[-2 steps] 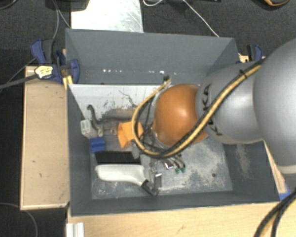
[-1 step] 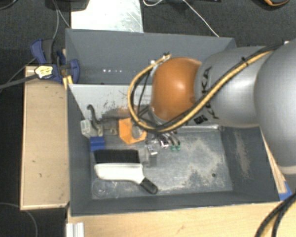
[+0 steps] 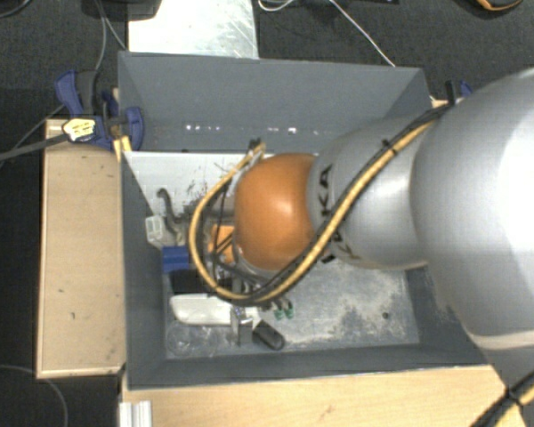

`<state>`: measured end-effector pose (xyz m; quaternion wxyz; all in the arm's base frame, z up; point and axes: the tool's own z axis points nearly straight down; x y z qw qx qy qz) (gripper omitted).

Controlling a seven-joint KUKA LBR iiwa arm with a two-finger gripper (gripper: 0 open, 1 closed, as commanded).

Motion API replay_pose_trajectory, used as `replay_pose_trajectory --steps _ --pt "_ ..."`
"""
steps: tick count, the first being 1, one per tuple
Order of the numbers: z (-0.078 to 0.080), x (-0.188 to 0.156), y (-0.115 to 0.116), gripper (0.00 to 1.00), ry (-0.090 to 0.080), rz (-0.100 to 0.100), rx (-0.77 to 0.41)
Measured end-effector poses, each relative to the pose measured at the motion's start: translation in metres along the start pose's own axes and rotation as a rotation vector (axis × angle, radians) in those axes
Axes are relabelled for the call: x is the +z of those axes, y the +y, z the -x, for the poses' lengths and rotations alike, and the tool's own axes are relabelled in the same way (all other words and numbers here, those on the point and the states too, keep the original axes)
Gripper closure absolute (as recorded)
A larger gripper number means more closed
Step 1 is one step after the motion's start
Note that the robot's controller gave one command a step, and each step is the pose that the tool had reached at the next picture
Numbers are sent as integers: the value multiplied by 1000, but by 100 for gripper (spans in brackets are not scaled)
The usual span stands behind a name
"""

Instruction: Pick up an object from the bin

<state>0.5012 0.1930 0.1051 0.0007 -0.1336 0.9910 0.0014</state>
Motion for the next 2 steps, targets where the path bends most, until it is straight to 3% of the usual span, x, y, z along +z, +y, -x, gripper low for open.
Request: replay_pose_trajectory --steps 1,2 --pt "13 32 7 0 -11 -3 -339" --pt "-13 34 -7 100 -4 1 169"
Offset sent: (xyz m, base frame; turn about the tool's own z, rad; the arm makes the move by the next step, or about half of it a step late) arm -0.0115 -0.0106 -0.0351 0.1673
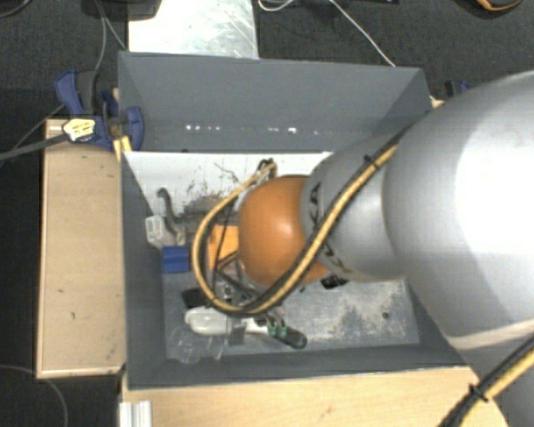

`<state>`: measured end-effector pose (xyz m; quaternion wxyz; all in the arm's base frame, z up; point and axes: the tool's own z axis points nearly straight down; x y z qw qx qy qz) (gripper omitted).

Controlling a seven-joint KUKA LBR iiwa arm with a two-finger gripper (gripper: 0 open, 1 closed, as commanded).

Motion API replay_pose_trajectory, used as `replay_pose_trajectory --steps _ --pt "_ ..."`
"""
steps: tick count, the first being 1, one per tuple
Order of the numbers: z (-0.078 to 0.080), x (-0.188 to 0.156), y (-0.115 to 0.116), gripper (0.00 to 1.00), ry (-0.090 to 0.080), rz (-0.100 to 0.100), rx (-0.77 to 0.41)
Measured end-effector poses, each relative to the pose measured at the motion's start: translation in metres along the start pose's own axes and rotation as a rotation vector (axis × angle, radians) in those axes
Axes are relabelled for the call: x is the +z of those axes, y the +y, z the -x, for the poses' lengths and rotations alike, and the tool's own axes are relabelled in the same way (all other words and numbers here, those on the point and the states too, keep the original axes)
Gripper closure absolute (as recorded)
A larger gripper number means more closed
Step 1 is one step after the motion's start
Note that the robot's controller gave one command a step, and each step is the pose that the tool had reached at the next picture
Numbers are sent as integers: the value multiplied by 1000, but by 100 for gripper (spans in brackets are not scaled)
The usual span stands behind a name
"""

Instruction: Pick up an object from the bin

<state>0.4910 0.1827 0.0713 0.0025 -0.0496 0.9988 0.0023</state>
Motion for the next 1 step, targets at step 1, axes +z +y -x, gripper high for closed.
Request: replay_pose_trajectory --steps 1 --pt "0 0 0 100 0 0 0"
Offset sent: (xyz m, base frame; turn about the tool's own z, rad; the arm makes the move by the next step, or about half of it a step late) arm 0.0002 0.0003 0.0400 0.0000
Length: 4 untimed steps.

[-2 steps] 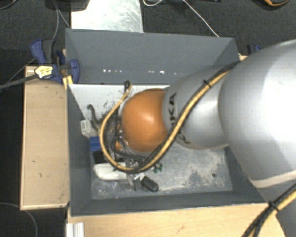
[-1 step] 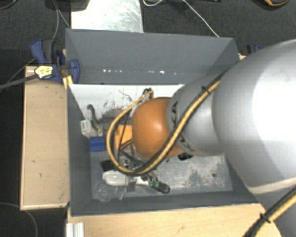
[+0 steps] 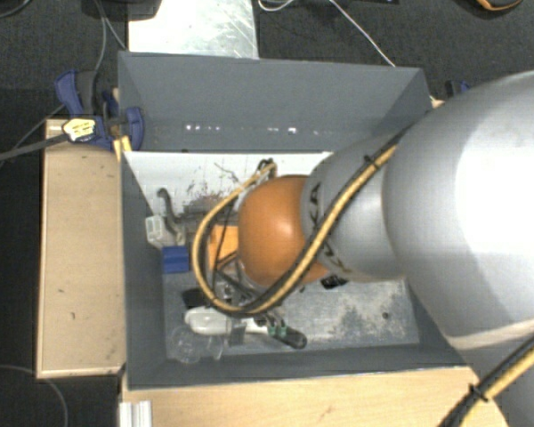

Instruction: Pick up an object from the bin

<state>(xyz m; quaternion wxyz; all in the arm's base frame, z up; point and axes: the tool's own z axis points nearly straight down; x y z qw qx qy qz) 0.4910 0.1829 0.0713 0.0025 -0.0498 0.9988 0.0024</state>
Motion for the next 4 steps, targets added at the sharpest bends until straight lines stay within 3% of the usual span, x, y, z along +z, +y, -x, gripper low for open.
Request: replay_pose_trajectory --steps 1,4 --pt "-1 -3 0 100 1 0 0" --pt "-2 -53 -1 100 8 -2 1"
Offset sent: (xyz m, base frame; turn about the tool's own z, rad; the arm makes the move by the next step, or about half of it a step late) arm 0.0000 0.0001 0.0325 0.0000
